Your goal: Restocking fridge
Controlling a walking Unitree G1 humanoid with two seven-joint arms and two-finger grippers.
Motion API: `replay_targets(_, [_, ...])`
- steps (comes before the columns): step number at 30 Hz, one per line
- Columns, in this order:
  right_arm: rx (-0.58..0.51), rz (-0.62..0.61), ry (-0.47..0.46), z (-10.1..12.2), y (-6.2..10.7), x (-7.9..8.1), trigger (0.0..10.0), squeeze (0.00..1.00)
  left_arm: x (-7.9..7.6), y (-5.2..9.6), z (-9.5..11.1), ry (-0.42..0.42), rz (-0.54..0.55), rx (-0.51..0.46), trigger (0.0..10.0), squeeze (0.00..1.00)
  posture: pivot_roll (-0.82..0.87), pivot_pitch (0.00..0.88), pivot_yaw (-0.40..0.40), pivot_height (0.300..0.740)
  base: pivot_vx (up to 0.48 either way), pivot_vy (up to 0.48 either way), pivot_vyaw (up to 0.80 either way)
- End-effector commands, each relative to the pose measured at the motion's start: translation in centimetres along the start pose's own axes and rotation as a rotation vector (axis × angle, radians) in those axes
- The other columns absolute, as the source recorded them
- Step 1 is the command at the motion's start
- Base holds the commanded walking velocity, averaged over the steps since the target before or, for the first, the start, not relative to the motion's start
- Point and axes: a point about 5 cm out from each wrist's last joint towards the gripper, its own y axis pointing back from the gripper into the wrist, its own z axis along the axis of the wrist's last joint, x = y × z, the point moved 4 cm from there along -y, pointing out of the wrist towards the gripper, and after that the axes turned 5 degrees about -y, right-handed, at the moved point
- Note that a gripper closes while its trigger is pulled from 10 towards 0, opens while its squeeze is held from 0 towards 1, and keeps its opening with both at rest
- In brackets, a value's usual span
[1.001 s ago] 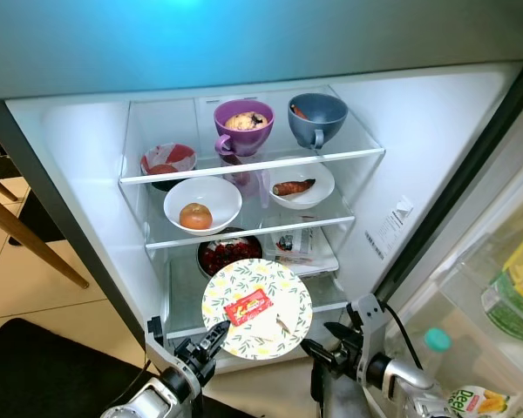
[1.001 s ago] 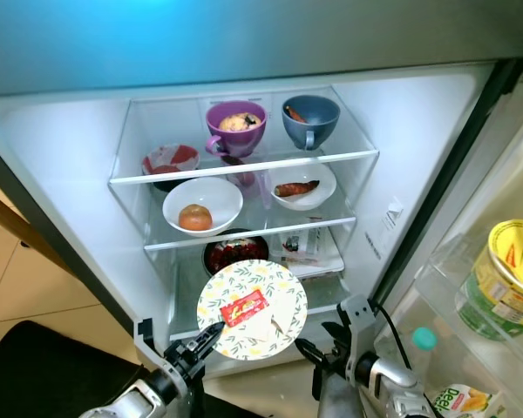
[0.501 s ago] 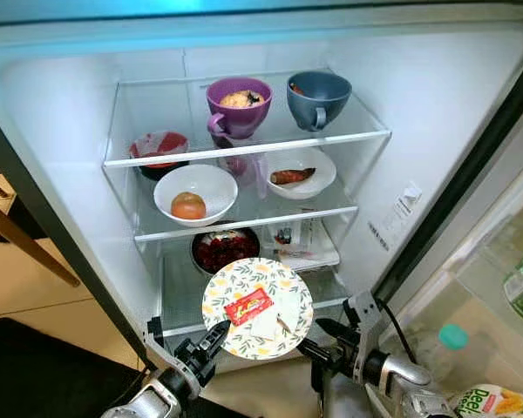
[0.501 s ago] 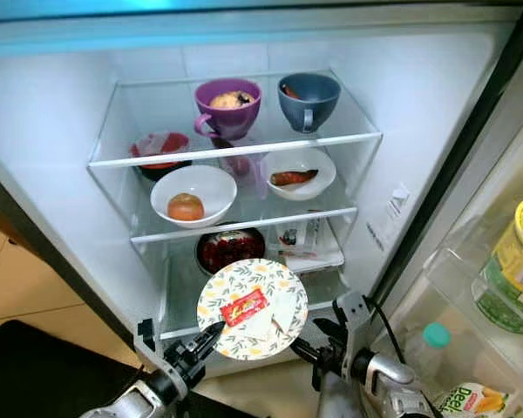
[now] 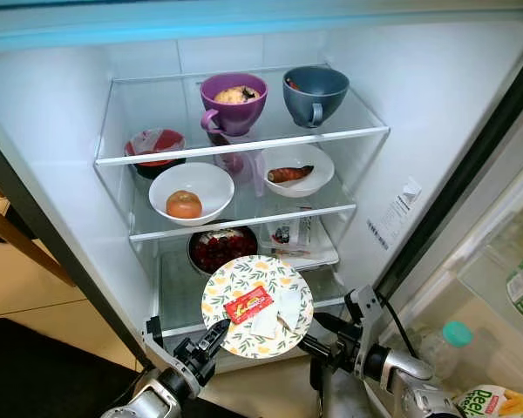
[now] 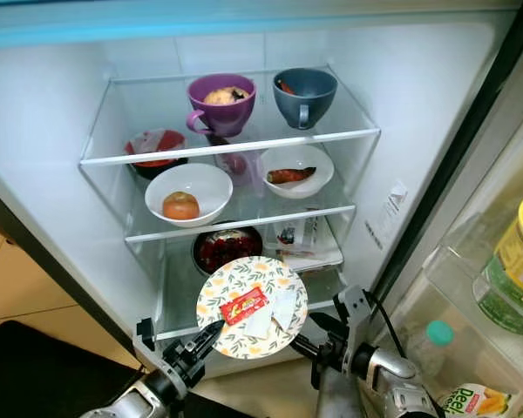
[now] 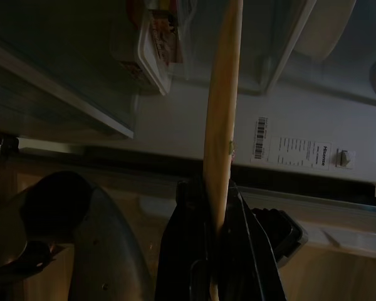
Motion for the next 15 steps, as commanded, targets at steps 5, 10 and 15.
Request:
replay_targets(5, [-0.081, 0.117, -0.033, 1.0, 1.5, 1.2, 10.0, 0.00, -0.7, 0.2, 0.4, -0.004, -0.034, -0.013, 10.0, 0.00, -0.06, 0.107, -0.002, 0.375, 0.000, 0.000, 0.00])
replay_targets(10, [-0.148, 0.218, -0.025, 2.1, 2.9, 2.4, 10.0, 0.00, -0.8, 0.2, 0.5, -0.006, -0.041, -0.015, 10.0, 0.00, -0.05, 0.108, -0.001, 0.375, 0.000, 0.000, 0.00])
replay_targets(15, [-0.165, 0.275, -0.040, 2.4, 3.9, 3.2, 10.0, 0.00, -1.0, 0.2, 0.6, -0.008, -0.045, -0.016, 10.0, 0.00, -0.05, 0.109, -0.003, 0.375, 0.000, 0.000, 0.00])
